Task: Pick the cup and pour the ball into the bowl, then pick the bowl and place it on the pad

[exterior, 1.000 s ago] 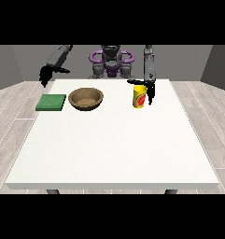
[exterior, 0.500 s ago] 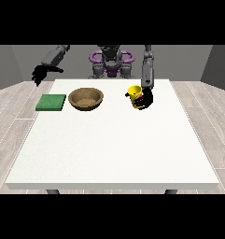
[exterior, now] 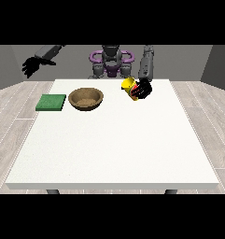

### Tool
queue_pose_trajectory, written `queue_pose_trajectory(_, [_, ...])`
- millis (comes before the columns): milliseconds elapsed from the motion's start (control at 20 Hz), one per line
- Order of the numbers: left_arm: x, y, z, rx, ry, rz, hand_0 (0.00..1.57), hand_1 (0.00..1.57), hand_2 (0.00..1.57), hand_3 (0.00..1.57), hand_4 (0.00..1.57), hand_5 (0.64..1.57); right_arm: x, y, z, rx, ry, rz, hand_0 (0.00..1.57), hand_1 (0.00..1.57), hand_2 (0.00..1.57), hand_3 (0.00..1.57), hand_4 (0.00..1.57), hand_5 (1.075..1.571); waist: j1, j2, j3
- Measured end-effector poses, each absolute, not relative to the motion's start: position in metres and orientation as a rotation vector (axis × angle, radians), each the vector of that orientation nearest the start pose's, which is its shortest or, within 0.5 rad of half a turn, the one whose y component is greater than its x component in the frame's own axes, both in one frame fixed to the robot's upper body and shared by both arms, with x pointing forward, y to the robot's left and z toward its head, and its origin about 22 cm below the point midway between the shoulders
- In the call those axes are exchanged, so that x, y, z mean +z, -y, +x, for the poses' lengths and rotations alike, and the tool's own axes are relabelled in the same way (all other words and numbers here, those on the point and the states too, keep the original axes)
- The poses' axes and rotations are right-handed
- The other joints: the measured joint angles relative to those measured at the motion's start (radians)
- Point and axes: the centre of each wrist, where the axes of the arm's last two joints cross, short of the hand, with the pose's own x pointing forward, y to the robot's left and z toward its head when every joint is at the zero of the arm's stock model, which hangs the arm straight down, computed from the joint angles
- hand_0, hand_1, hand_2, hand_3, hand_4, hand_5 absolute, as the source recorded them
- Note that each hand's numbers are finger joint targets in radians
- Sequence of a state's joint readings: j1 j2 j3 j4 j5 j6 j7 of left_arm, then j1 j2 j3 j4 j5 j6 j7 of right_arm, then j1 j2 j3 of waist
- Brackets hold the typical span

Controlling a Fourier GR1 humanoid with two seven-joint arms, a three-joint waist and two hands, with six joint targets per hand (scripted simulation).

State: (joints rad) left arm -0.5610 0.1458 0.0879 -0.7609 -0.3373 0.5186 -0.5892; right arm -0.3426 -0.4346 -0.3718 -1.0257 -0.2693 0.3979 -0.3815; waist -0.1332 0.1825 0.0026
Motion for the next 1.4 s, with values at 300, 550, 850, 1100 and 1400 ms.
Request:
queue_pose_trajectory(300, [-0.014,-0.196,0.369,-0.576,1.840,0.741,1.38,1.38,1.57,1.57,1.14,1.567,-0.001,0.429,0.285,-0.064,1.739,-0.057,0.00,0.00,0.00,0.00,0.00,1.558,0.092,-0.152,-0.0003])
queue_pose_trajectory(550, [-0.003,-0.155,0.368,-0.693,1.816,0.770,1.38,1.38,1.57,1.57,1.14,1.567,-0.024,0.439,0.268,-0.112,1.697,-0.096,0.00,0.00,0.04,0.00,0.00,1.558,0.148,-0.186,-0.0012])
queue_pose_trajectory(850, [0.006,-0.119,0.364,-0.844,1.790,0.864,1.28,1.28,1.57,1.57,1.00,1.569,-0.035,0.453,0.254,-0.136,1.673,-0.112,0.00,0.00,0.00,0.00,0.00,1.552,0.172,-0.205,-0.0013])
queue_pose_trajectory(1100, [0.011,-0.091,0.357,-0.974,1.778,0.948,0.82,0.82,1.57,1.56,0.88,1.571,-0.035,0.461,0.252,-0.138,1.663,-0.117,0.00,0.00,0.00,0.00,0.00,1.548,0.170,-0.213,-0.0012])
queue_pose_trajectory(1400, [0.027,-0.058,0.352,-1.093,1.776,1.076,0.54,0.54,1.57,1.57,0.90,1.571,-0.019,0.453,0.279,-0.101,1.679,-0.111,0.00,0.00,0.00,0.16,0.00,1.533,0.149,-0.186,-0.0016])
